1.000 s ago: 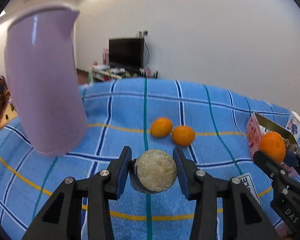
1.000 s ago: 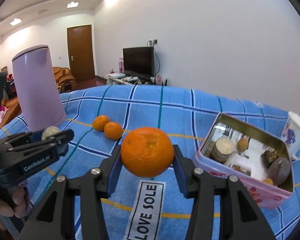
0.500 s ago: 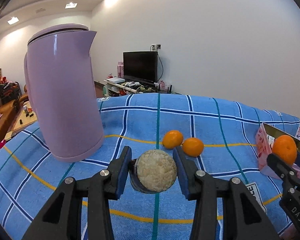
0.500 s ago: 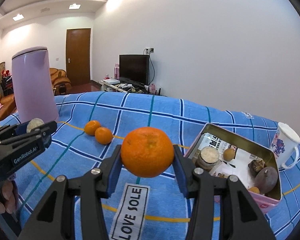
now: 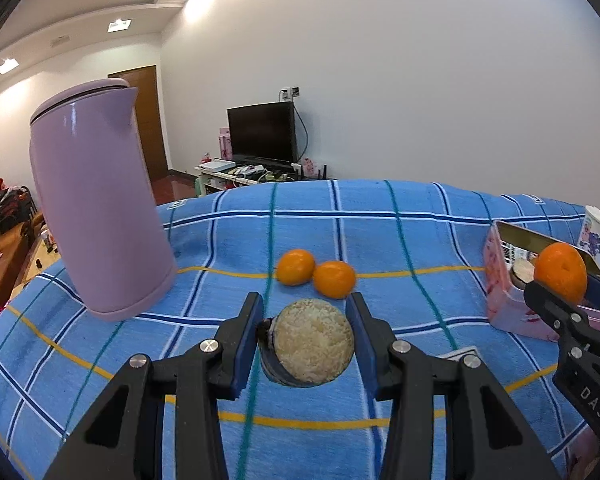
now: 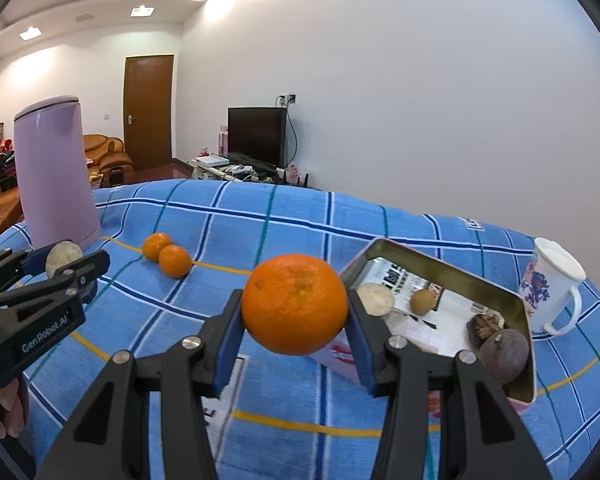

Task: Organize fruits
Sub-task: 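Carry the orange and round cake over the pink tin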

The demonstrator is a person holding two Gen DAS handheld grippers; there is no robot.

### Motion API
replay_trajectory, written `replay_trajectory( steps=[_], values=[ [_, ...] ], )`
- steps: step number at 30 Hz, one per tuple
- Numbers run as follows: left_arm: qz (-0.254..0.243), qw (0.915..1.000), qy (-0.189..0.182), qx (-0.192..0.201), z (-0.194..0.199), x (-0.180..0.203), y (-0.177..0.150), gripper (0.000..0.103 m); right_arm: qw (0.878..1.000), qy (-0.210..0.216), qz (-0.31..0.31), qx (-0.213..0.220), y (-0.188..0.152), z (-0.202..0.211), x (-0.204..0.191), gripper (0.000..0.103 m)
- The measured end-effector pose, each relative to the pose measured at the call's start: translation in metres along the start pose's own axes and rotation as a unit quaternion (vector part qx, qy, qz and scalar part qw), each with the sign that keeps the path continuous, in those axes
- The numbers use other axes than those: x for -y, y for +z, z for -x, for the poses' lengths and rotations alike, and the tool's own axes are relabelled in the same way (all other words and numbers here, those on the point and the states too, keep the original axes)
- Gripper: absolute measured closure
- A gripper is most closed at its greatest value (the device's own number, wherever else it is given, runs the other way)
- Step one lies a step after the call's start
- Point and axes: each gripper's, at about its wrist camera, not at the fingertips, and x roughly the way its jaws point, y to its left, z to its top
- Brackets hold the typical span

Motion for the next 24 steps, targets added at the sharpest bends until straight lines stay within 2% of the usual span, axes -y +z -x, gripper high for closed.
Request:
replay_trajectory(
  steps=[11,24],
  values=[
    [-0.021,0.9996,-0.019,-0.003,0.006,0.040,-0.004,0.058,1.000,-0.017,-0.009,0.001,-0.006,0.007,0.033,0.052],
    [-0.023,0.9985,-0.050,-0.003,0.007,0.091,0.001,0.058,0.999,-0.038,-0.017,0.006,-0.009,0.011,0.070,0.052]
  ],
)
